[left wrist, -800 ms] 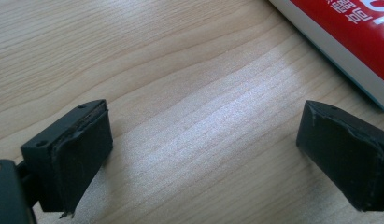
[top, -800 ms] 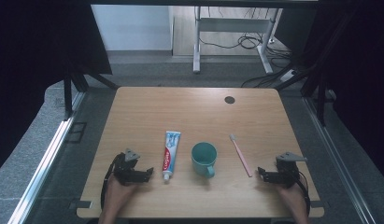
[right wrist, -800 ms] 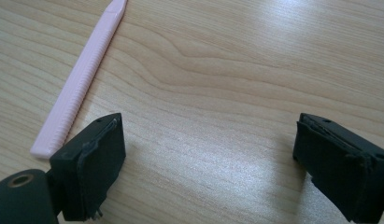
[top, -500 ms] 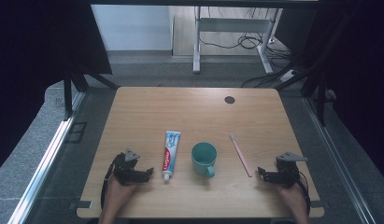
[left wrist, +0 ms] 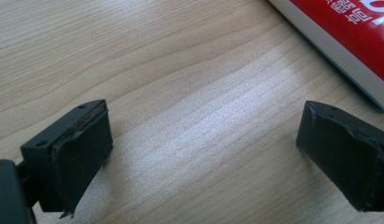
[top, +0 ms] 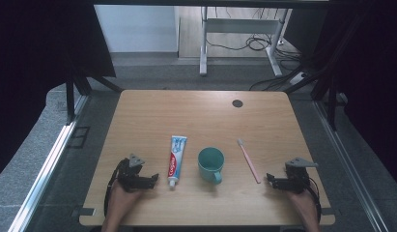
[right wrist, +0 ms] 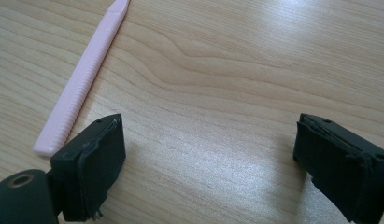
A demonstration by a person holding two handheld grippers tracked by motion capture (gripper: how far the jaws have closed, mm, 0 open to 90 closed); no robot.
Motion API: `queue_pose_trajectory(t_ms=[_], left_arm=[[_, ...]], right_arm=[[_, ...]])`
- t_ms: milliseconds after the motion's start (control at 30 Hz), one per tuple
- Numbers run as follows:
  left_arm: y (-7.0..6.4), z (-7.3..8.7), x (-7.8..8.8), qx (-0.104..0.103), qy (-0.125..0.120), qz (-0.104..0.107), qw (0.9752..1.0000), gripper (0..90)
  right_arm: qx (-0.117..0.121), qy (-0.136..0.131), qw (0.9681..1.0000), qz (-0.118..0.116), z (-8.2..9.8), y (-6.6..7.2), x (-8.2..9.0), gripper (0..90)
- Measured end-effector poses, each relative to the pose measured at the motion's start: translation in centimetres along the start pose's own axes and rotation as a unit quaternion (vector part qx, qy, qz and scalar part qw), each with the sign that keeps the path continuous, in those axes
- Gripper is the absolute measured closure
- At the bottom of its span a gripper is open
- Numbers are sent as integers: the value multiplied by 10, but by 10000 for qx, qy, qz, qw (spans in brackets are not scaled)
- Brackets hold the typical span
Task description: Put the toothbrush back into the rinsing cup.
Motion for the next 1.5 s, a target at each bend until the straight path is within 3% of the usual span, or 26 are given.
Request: queue_pose_trajectory(t_ms=[433, 833, 1500], left_arm=[[0, 0, 0, -12, 9, -5, 10000, 34], [0, 0, 0, 20, -6, -5, 10000, 34], [-1, 0, 0, 38, -11, -21, 10000, 34]], right_arm=[[-36, -18, 10000, -40, -1, 0, 1, 40], [168, -20, 9998, -86, -10, 3, 6, 0], [285, -66, 9994, -206, -23, 0, 12, 0]])
Point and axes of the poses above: each handheld gripper's, and its own axes: x roughly backward along the jaws, z roughly out of its underside, y roughly to its left, the point moved 3 cm from there along -x, roughly forward along the jaws, and after that the axes turned 13 degrees about x, right-handed, at the moved point
